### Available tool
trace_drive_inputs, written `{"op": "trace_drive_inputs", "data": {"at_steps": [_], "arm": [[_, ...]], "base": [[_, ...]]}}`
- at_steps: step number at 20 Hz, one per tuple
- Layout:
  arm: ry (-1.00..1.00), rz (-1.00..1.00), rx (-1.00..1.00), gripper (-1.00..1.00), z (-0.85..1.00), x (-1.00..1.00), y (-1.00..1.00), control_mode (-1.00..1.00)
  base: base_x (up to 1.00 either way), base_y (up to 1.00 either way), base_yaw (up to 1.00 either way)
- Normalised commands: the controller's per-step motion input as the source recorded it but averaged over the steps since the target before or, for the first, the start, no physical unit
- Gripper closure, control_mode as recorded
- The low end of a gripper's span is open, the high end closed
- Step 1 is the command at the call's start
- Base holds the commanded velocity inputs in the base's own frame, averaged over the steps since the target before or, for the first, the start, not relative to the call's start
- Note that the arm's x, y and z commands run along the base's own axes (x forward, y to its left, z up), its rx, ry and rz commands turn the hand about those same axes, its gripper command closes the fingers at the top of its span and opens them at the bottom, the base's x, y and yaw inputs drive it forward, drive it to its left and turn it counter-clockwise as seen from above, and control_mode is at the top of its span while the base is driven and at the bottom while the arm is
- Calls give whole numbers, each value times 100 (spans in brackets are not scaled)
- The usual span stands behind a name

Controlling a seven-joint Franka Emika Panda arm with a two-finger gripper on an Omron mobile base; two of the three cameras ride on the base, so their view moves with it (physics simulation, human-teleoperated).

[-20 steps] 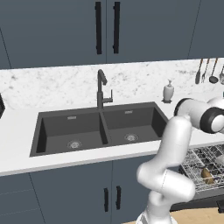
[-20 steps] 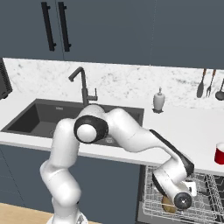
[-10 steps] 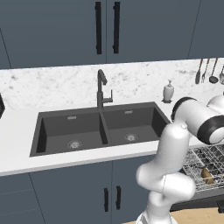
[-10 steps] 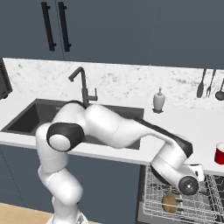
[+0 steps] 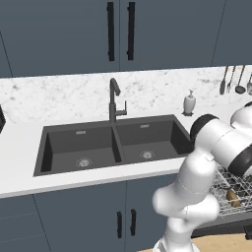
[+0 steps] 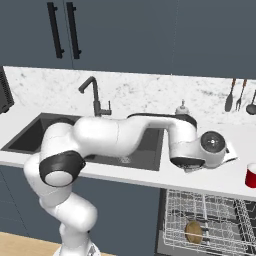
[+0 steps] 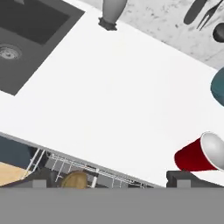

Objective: Pick up the cup and bowl from the counter, place them in the dishwasher, and close the dishwasher door.

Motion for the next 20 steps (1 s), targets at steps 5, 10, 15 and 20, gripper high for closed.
{"op": "trace_drive_inputs", "data": {"at_steps": [5,10,15,20], "arm": [[33,-13,-4,-100,30,55,-31,-100],[-3,-21,1,-100,0,9,-27,-100],[-15,-24,0,-100,0,-11,-18,-100],[-2,-21,0,-100,0,0,-34,-100]], "base": [[0,0,0],[0,0,0],[0,0,0],[0,0,0]]}}
